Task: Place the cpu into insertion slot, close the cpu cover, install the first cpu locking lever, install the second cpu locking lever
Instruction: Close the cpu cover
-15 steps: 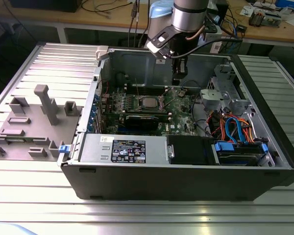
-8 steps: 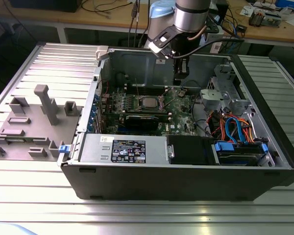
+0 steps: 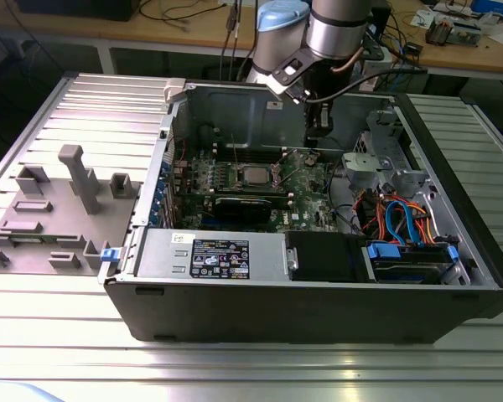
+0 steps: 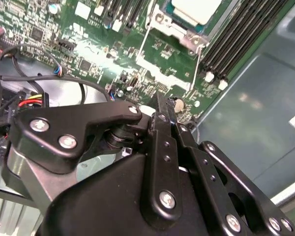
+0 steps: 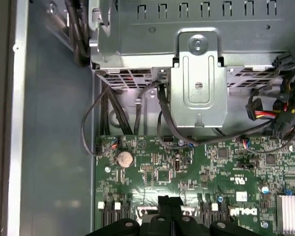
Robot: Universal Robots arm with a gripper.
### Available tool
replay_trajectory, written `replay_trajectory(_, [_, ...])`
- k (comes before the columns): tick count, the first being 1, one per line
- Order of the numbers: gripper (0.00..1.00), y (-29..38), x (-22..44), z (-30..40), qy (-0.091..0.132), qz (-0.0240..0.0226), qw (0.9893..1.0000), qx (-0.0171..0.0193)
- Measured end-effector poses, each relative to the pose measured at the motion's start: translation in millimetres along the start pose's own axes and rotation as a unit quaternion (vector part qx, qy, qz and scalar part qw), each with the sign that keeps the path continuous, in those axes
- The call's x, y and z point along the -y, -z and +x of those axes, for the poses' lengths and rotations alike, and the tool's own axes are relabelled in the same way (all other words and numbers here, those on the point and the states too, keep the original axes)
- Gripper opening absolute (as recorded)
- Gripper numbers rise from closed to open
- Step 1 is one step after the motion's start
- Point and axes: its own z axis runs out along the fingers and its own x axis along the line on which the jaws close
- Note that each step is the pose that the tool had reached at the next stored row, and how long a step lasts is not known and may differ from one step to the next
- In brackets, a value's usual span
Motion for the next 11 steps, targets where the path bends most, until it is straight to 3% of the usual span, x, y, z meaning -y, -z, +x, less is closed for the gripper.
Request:
replay_trajectory(3, [0.11, -8.7, -5.6, -0.1, 0.0, 0.0006, 1.0, 0.0])
replay_trajectory(11, [0.11, -26.3, -6.1, -0.3, 0.0, 0.0016, 1.0, -0.0001])
